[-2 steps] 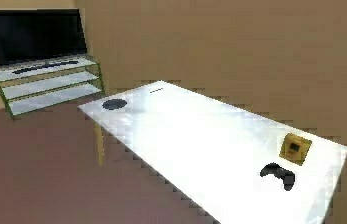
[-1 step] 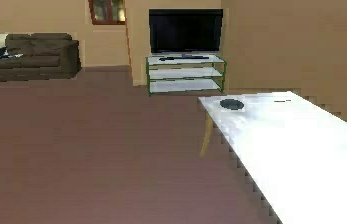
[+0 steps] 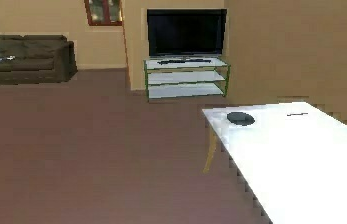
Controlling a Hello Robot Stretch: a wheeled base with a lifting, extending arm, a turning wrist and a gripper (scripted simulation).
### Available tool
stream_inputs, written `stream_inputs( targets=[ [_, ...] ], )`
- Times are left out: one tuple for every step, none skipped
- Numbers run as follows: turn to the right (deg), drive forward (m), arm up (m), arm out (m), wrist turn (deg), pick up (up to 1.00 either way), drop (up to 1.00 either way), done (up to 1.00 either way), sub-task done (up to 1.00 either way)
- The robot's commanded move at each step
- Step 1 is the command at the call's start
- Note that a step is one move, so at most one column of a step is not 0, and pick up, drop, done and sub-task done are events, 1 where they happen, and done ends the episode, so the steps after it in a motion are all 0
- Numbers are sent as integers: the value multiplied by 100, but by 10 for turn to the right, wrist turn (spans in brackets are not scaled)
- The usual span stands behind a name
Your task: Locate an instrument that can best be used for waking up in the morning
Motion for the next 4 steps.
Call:
stream_inputs(
  targets=[
    [-90,0,0,0,0,0,0,0,0],
    [0,30,0,0,0,0,0,0,0],
    [-90,0,0,0,0,0,0,0,0],
    [0,100,0,0,0,0,0,0,0]
  ],
)
